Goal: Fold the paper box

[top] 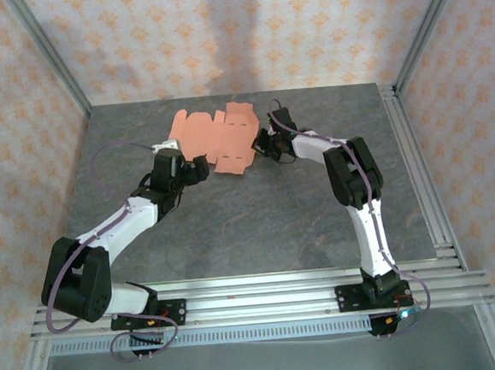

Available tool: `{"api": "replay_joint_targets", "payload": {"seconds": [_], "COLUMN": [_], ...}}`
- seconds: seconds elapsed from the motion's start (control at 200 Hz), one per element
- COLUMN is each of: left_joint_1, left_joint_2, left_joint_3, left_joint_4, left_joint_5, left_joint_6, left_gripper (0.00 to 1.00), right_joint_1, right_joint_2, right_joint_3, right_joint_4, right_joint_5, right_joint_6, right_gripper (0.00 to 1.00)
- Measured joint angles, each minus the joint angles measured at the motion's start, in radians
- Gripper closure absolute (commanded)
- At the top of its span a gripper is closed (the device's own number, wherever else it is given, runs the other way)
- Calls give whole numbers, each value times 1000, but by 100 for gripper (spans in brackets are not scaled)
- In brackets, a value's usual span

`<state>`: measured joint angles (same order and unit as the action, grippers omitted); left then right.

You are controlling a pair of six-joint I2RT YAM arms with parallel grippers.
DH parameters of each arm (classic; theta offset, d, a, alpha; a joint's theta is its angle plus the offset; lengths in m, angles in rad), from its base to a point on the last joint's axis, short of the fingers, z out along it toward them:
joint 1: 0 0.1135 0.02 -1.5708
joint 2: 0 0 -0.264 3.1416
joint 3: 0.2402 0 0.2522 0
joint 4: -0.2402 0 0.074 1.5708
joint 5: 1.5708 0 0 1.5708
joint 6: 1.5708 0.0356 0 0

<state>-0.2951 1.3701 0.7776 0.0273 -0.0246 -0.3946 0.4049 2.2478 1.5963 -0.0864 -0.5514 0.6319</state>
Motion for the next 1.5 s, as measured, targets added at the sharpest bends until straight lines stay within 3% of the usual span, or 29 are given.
{"api": "replay_joint_targets", "payload": {"seconds": [0.345, 0.771, 0.856, 0.941, 1.076, 1.166, 1.351, 1.501], "left_joint_1": [-30, -155, -163, -171, -183, -190, -189, -190], "left_joint_2": [18, 277, 329, 381, 443, 485, 520, 520], "left_joint_3": [21, 214, 236, 261, 301, 334, 357, 359], "left_joint_4": [6, -61, -89, -113, -153, -182, -228, -245], "left_joint_5": [87, 261, 290, 315, 340, 343, 338, 332], "left_joint_6": [-77, -291, -339, -394, -454, -480, -496, -498], "left_gripper": [0, 9, 15, 32, 45, 53, 56, 57], "right_joint_1": [0, 0, 0, 0, 0, 0, 0, -7], "right_joint_2": [-247, -447, -462, -473, -486, -494, -524, -574], "right_joint_3": [-230, -351, -373, -411, -468, -485, -492, -505], "right_joint_4": [-219, -481, -479, -457, -415, -392, -368, -318], "right_joint_5": [10, 116, 125, 127, 129, 128, 126, 112], "right_joint_6": [-266, -509, -503, -475, -433, -417, -423, -419], "right_gripper": [100, 97, 96, 96, 95, 90, 62, 60]}}
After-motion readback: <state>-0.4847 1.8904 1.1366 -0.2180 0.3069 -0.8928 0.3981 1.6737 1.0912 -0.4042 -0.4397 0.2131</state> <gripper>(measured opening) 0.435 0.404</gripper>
